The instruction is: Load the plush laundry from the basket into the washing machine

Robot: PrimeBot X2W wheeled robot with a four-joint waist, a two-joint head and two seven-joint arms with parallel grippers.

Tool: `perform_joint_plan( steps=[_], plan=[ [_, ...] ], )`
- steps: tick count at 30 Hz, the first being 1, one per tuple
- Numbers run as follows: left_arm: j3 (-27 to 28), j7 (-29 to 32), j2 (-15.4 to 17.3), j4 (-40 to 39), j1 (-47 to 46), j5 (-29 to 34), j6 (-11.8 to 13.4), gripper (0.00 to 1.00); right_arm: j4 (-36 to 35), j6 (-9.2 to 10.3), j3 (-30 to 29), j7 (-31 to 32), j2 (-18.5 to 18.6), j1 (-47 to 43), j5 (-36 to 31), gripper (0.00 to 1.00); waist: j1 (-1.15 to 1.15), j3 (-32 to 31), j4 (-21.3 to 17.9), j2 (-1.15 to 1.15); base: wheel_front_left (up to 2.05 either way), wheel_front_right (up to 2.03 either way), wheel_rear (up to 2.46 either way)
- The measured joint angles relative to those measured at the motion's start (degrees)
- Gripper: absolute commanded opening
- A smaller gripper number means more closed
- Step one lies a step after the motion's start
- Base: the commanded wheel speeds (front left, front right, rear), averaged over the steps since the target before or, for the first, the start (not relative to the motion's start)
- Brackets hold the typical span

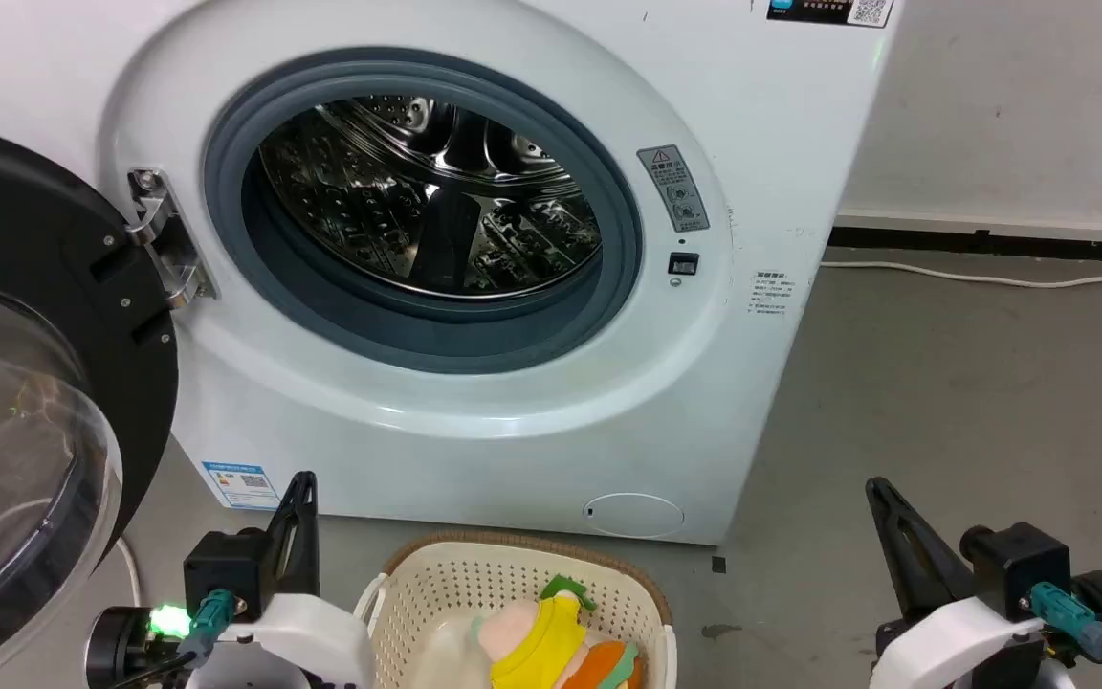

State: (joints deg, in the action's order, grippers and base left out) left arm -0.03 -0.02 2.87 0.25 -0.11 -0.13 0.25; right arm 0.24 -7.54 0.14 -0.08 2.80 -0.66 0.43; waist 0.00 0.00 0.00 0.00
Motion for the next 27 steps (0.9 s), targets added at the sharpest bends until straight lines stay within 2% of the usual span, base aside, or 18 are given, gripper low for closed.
perform_joint_plan(
  steps=[27],
  plan=[
    [0.0,0.0,0.0,0.0,0.0,0.0,0.0,0.00,0.0,0.00,0.0,0.0,0.0,0.0,0.0,0.00,0.00,0.0,0.0,0.00,0.00,0.00,0.00]
  ],
)
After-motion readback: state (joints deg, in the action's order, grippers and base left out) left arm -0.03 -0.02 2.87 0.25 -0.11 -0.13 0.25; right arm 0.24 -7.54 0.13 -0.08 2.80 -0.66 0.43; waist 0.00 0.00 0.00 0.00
